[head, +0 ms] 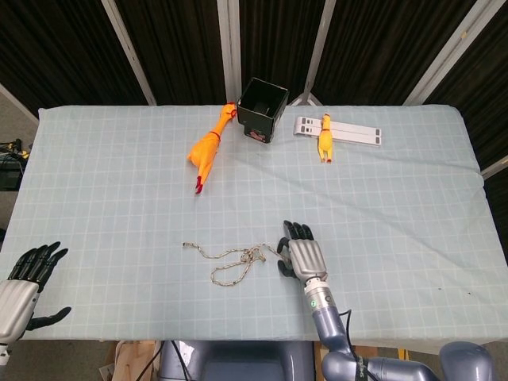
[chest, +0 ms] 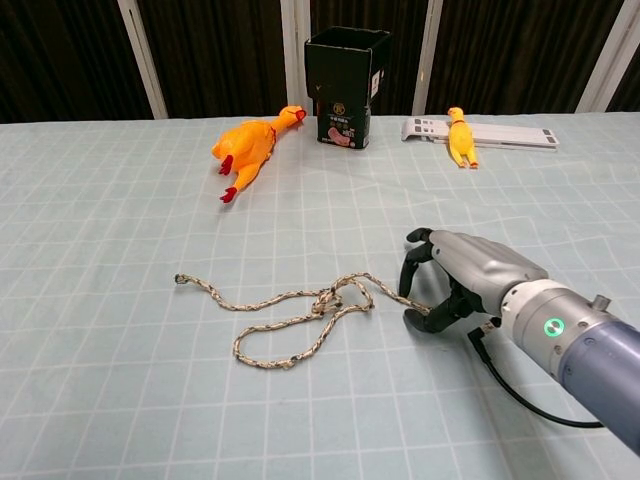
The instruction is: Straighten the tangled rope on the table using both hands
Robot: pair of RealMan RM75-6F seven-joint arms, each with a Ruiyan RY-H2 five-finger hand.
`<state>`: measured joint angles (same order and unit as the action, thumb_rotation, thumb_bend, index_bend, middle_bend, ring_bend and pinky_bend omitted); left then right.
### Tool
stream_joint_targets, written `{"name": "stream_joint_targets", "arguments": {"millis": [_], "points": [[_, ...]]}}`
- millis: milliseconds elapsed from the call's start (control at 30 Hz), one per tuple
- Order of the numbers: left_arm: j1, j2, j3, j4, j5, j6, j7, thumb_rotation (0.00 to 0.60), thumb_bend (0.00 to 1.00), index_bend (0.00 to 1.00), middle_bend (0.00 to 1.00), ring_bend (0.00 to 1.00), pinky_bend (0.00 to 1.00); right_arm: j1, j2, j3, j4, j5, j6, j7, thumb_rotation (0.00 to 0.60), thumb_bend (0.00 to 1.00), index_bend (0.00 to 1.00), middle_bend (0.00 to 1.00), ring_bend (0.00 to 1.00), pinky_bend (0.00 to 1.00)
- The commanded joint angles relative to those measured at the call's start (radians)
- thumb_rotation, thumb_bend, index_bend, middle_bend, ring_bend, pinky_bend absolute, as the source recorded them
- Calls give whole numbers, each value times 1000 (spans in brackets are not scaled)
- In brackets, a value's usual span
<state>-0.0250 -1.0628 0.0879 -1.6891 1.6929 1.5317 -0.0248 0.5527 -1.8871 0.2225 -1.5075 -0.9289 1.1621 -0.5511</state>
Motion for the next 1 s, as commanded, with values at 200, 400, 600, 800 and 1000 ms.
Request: {"name": "stream_joint_targets", "arguments": {"millis": [200,400,600,800,1000], "points": [[0,1,0,0,0,1,-3,600,73,85,0,0,0,3,-2,-2,2,6,5,-4,600,467,513,100,0,0],[1,1,1,0,2,1,-3,600,73,86,0,0,0,2,-1,-6,1,11,6,-6,600,468,514,102,0,0],[0,1,1,-2,1,1,-2,600,74,85,0,0,0,3,-5,-13,5,6,10,-5,600,468,513,102,0,0],[1,2,0,-1,0,3,-6,600,74,86,0,0,0,1,-10,-13,20,7,11,2,600,467,549,121,0,0],[-1,2,-1,-2,-1,2,-9,600,74,86,0,0,0,-2,-16,-21,32,-4,14,9,600,468,624,158,0,0]]}}
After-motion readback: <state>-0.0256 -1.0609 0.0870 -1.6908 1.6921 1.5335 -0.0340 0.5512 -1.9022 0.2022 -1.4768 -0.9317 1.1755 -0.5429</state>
